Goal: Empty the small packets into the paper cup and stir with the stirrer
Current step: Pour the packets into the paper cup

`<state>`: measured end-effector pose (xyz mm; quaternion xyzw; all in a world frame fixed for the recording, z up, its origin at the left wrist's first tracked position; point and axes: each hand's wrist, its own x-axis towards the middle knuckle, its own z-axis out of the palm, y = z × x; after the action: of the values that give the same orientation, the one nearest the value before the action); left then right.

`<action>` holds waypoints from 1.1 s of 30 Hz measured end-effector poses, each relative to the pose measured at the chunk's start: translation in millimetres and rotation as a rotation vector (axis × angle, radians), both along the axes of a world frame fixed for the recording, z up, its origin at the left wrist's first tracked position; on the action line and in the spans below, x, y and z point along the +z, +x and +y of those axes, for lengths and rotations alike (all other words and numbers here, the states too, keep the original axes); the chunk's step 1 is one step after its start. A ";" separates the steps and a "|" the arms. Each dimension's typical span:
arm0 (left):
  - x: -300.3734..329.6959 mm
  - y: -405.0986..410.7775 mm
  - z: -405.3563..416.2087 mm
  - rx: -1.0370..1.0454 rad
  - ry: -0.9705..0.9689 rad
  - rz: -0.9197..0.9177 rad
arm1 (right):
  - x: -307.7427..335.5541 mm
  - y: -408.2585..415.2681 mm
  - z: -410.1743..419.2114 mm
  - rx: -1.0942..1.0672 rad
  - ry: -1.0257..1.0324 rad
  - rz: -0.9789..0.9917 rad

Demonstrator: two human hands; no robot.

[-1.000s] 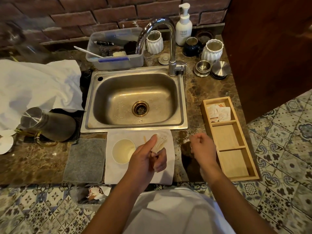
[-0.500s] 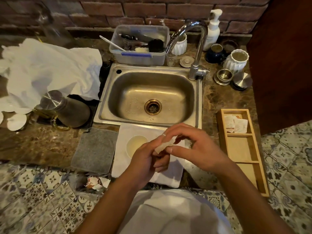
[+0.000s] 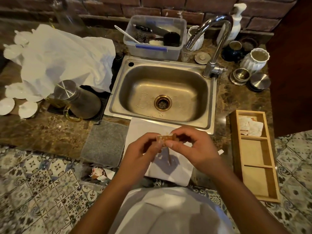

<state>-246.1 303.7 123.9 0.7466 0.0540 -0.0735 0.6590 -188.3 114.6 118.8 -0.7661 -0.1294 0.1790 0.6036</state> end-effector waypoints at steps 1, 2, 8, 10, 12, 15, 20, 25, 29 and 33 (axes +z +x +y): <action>-3.5 -0.1 3.5 -0.018 0.072 -0.031 | -1.4 -0.8 2.7 0.002 -0.006 0.008; -7.1 -0.2 6.5 -0.031 0.131 -0.052 | -3.4 -1.9 5.7 0.003 -0.009 0.032; -24.9 -8.0 20.7 -0.047 0.153 0.031 | -19.0 -5.6 14.9 0.104 -0.039 0.224; -27.6 -10.2 22.2 -0.055 0.119 0.094 | -19.5 -9.3 15.5 0.134 -0.050 0.286; -31.4 -12.1 24.3 -0.058 0.100 0.148 | -21.5 -12.3 18.6 0.167 -0.084 0.338; -38.9 -14.7 28.4 -0.051 0.101 0.203 | -27.9 -15.1 26.1 0.166 -0.097 0.409; -50.2 -16.8 33.9 -0.046 0.115 0.295 | -40.4 -17.5 33.6 0.159 -0.098 0.467; -55.8 -14.8 30.4 0.065 -0.030 0.453 | -51.8 -17.1 38.8 0.131 -0.109 0.486; -56.6 -14.3 26.7 0.101 -0.057 0.493 | -57.9 -17.5 40.9 0.104 -0.099 0.497; -56.5 -14.2 26.5 0.105 -0.045 0.500 | -58.4 -17.7 42.1 0.095 -0.092 0.515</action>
<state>-260.3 330.2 67.3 0.6863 0.2524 -0.2228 0.6446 -206.0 156.6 60.4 -0.7150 0.0011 0.4018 0.5721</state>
